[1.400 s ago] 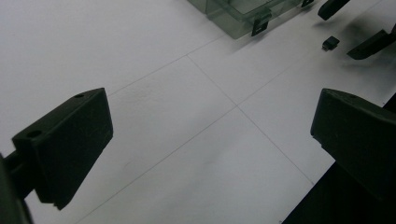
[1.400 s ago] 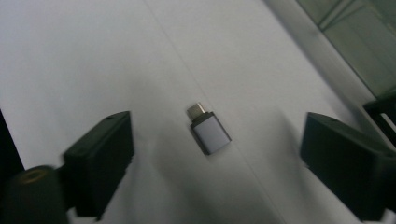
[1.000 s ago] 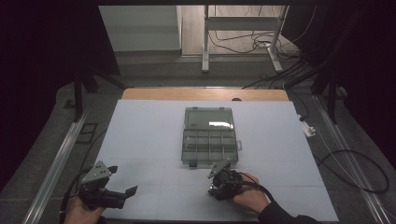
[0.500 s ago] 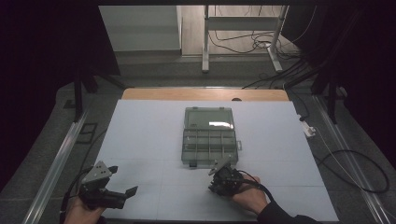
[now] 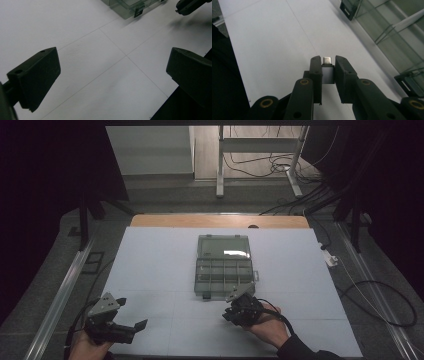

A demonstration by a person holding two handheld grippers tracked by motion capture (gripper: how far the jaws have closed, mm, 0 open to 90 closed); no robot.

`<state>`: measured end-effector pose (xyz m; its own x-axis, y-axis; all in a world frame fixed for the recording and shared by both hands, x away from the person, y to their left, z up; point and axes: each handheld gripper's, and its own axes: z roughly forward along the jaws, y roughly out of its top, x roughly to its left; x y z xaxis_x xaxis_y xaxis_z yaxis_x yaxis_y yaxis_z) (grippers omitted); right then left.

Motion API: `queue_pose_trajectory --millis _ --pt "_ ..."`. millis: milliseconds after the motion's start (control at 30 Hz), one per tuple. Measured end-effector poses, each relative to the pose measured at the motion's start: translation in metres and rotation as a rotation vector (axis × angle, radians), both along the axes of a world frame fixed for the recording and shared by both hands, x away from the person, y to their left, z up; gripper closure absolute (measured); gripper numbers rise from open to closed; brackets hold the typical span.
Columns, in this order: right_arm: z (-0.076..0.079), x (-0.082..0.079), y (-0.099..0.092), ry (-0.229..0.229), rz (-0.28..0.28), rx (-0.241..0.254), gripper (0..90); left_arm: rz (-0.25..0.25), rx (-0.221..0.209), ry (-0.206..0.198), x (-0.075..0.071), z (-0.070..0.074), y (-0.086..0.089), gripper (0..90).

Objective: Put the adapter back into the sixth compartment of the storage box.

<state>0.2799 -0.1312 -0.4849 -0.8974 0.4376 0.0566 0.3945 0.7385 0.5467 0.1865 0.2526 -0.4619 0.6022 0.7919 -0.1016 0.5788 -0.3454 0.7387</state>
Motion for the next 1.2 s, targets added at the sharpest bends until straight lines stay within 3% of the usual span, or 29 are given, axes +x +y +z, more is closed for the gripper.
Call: queue_pose_trajectory --millis 500,1200 --pt "0.014 0.012 -0.002 -0.008 -0.037 0.093 75.5 0.001 0.0 0.002 0.0 0.0 0.0 0.3" --pt "0.024 0.035 0.007 -0.03 -0.085 0.162 75.5 0.001 -0.008 0.003 0.0 0.0 0.001 0.4"
